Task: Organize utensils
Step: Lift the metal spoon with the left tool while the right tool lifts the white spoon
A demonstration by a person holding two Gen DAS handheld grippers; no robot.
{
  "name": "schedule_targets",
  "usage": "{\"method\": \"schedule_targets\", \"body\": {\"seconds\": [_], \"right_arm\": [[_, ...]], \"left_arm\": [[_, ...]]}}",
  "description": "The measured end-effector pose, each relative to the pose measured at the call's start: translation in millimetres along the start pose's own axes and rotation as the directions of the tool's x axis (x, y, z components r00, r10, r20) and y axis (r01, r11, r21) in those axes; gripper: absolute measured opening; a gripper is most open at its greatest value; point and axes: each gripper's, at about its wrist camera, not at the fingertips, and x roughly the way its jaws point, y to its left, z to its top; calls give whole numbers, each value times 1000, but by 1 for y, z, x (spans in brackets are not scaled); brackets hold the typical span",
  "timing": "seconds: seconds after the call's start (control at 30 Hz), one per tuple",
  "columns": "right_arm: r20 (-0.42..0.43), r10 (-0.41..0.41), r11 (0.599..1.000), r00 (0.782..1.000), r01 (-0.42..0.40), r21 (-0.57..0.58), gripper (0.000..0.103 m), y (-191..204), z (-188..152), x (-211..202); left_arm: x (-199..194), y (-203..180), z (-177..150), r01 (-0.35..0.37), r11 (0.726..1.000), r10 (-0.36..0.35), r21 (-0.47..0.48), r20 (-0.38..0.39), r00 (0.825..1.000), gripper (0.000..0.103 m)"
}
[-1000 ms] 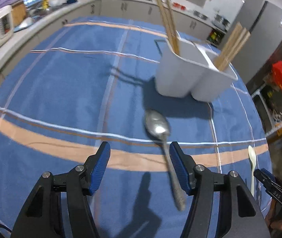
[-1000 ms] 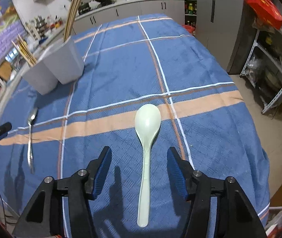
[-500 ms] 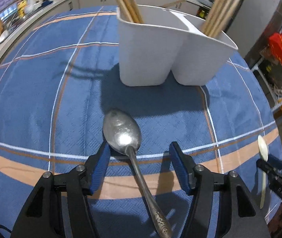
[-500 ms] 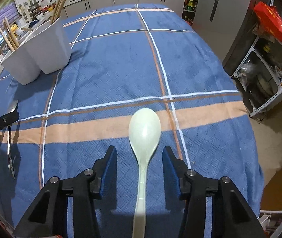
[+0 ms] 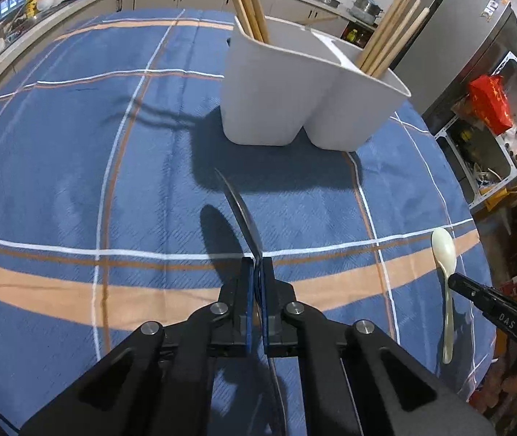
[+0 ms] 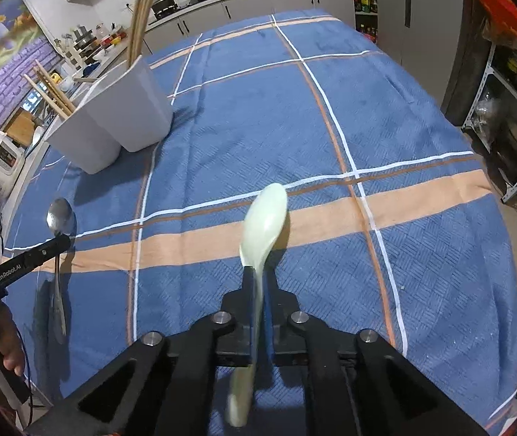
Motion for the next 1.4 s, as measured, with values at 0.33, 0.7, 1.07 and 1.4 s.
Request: {"method": "schedule_targets", "body": {"seconds": [0.33, 0.7, 1.07, 1.4], "right_arm": [[-37, 15, 999, 999, -17, -48, 5, 23, -3, 10], [-35, -29, 996, 999, 26, -87, 33, 41, 0, 20], [-56, 33, 995, 998, -38, -89, 9, 63, 6, 29], [4, 80, 994, 997, -80, -75, 3, 75, -1, 10]], "left_arm": [[-13, 1, -15, 3, 1000, -3, 28, 10, 1000, 3], [-13, 2, -24, 4, 999, -4, 44, -1, 1000, 3], [-2, 9, -22, 44, 999, -42, 23, -46, 998, 3], [-33, 13, -20, 86, 996, -86, 6, 49, 995, 3]]}}
